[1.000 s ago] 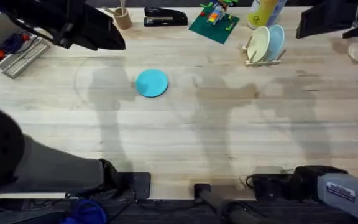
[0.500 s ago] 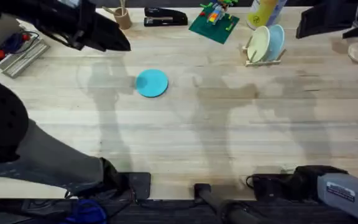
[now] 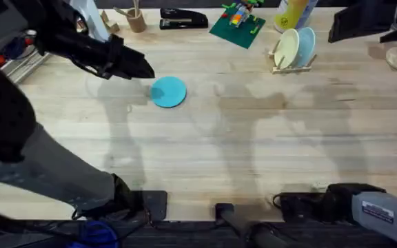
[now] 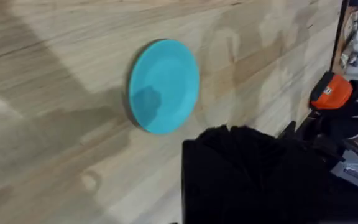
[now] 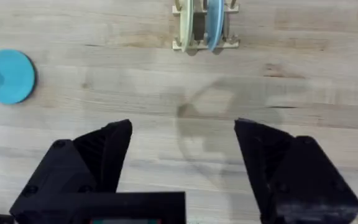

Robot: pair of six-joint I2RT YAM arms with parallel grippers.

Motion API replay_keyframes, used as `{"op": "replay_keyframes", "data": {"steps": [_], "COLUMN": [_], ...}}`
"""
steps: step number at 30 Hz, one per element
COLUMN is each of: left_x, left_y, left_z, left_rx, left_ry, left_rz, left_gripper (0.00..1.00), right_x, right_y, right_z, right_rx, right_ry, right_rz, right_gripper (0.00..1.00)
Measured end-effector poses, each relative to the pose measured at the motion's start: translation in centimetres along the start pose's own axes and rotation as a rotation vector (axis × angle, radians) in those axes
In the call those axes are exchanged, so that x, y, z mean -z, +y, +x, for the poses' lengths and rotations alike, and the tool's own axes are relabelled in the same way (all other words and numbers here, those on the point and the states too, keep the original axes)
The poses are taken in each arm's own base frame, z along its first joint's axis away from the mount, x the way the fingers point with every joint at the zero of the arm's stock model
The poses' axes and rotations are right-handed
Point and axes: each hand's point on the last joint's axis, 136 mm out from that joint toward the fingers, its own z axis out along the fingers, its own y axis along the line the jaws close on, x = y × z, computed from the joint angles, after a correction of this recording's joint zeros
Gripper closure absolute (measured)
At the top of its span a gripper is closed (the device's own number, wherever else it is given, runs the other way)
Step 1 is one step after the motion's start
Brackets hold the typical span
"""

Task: Pick up the plates from the table one by one and place each into a slot on the dish rack.

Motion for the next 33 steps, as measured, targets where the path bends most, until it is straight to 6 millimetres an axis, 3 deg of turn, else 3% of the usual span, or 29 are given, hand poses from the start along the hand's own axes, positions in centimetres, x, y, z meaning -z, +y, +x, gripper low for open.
{"op": "replay_keyframes", "data": {"steps": [20,33], "left_x": [-5.7,-6.2], "left_y": [7.0,7.6], "left_z": [0.1,0.1], "left_rx": [0.109,0.146], "left_ry": [0.090,0.092], "left_rz": [0.035,0.044], "left_gripper": [0.960,0.960], "right_x": [0.0,0.0], "right_y": [0.0,0.0], "right_z": [0.0,0.0], "right_rx": [-0.002,-0.002], "right_ry": [0.000,0.000], "right_rz": [0.000,0.000], "right_gripper": [0.009,0.007]}}
